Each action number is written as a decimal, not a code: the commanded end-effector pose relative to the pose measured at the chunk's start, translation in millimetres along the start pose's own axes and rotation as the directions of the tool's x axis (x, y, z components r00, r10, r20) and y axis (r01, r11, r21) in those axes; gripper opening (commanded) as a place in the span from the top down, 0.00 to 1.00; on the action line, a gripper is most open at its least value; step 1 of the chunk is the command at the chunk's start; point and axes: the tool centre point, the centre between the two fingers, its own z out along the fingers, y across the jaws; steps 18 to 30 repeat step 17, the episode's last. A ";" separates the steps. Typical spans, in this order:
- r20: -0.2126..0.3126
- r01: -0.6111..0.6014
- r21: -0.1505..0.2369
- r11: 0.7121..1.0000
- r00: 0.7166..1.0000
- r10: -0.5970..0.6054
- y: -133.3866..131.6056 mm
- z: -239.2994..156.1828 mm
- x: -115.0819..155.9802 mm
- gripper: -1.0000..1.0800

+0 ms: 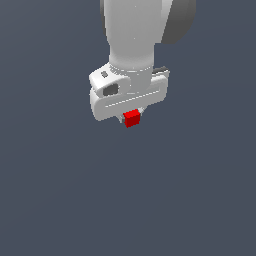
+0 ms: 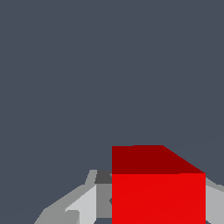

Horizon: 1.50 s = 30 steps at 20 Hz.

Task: Pick up the red cube and move it to a goal position.

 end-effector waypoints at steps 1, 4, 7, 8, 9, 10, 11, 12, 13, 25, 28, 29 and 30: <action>0.001 0.000 0.000 1.000 1.000 0.000 -0.9 -12.9 6.7 1.00; 0.001 0.000 0.000 1.000 1.000 0.000 -1.5 -23.6 12.8 1.00; 0.001 0.000 0.000 1.000 1.000 0.000 -1.9 -31.3 17.2 1.00; 0.001 0.000 0.000 1.000 1.000 0.000 -1.9 -33.2 18.4 1.00; 0.001 0.000 0.000 1.000 1.000 0.000 -2.0 -34.9 19.4 1.00; 0.001 0.000 0.000 1.000 1.000 0.000 -2.0 -36.3 20.2 1.00; 0.001 0.000 0.000 1.000 1.000 0.000 -2.1 -37.3 20.9 1.00; 0.001 0.000 0.000 1.000 1.000 0.000 -2.1 -38.1 21.4 1.00; 0.001 -0.001 0.000 1.000 1.000 0.001 -1.9 -38.4 21.9 1.00; 0.001 -0.001 0.000 1.000 1.000 0.001 -1.6 -38.1 22.1 1.00; 0.001 -0.001 0.000 1.000 1.000 0.001 -1.6 -38.1 22.1 1.00; 0.001 -0.001 0.000 1.000 1.000 0.001 -1.6 -38.1 22.1 1.00; 0.001 -0.001 0.000 1.000 1.000 0.001 -1.6 -38.1 22.1 1.00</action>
